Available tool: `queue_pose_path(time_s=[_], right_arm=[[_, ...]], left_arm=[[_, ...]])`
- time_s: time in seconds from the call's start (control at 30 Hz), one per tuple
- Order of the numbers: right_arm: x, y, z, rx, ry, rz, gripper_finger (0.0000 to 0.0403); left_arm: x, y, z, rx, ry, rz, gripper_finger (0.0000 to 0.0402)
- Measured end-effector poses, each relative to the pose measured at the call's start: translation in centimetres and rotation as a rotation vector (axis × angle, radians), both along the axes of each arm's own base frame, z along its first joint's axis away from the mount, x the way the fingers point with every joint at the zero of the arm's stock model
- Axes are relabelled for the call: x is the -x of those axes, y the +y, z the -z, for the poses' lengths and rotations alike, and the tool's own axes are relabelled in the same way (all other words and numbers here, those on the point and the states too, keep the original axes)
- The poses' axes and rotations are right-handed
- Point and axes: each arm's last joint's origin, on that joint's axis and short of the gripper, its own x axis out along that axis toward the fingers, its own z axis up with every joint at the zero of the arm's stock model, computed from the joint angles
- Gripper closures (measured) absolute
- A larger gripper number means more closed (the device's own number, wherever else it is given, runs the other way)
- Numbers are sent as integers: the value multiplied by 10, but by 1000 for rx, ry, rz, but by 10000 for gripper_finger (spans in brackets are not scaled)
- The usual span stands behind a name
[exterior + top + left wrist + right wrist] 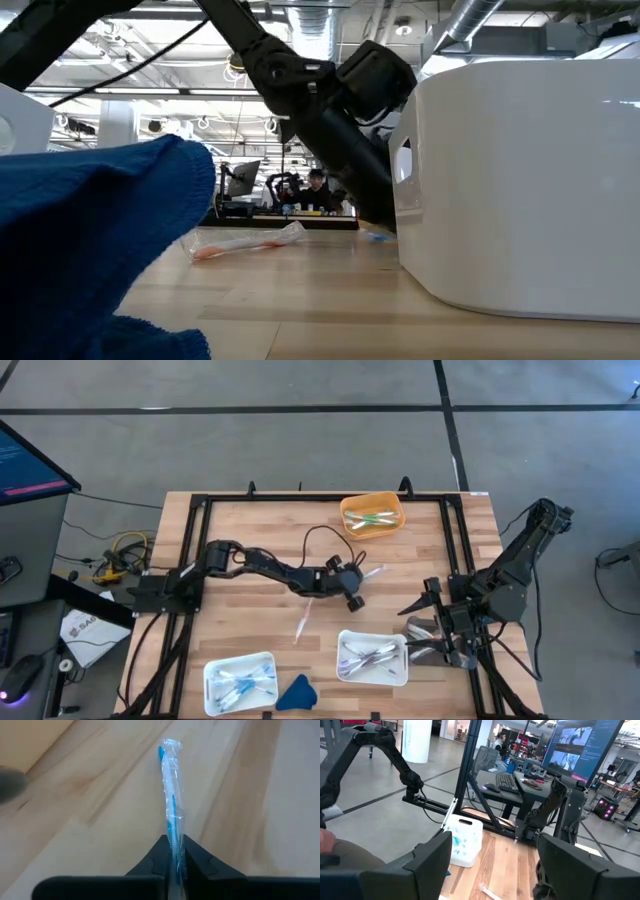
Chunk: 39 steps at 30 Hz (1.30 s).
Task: Pick & Place Toothbrushes
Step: Put the blue toothbrush into the left white bin
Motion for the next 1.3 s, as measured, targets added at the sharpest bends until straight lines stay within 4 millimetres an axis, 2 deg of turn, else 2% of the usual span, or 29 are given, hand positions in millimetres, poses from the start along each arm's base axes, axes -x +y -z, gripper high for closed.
queue_pose_path(time_s=[0.13, 0.27, 0.33, 0.53, 0.73, 0.8, 1.0, 1.1, 1.3], right_arm=[[0, 0, 1, 2, 6, -2, 117], [1, 0, 2, 9, 15, -2, 117], [1, 0, 2, 11, 18, -2, 117], [1, 0, 2, -3, 22, -1, 117], [1, 0, 2, -5, 23, -1, 117], [1, 0, 2, -5, 23, -1, 117], [1, 0, 2, -5, 22, -1, 117], [1, 0, 2, -5, 22, 0, 117], [0, 0, 2, -5, 22, 3, 117]], left_arm=[[7, -9, -22, -38, 42, 49, 387], [18, -20, -76, -53, 2, 61, 387], [28, -27, -96, -63, 15, 70, 387], [68, -57, -164, -30, -29, 92, 387], [126, -89, -203, 118, -92, 86, 387], [149, -99, -210, 184, -105, 76, 387], [215, -133, -210, 418, -136, 77, 387], [245, -151, -202, 528, -98, 122, 387], [293, -184, -183, 607, 11, 260, 387]])
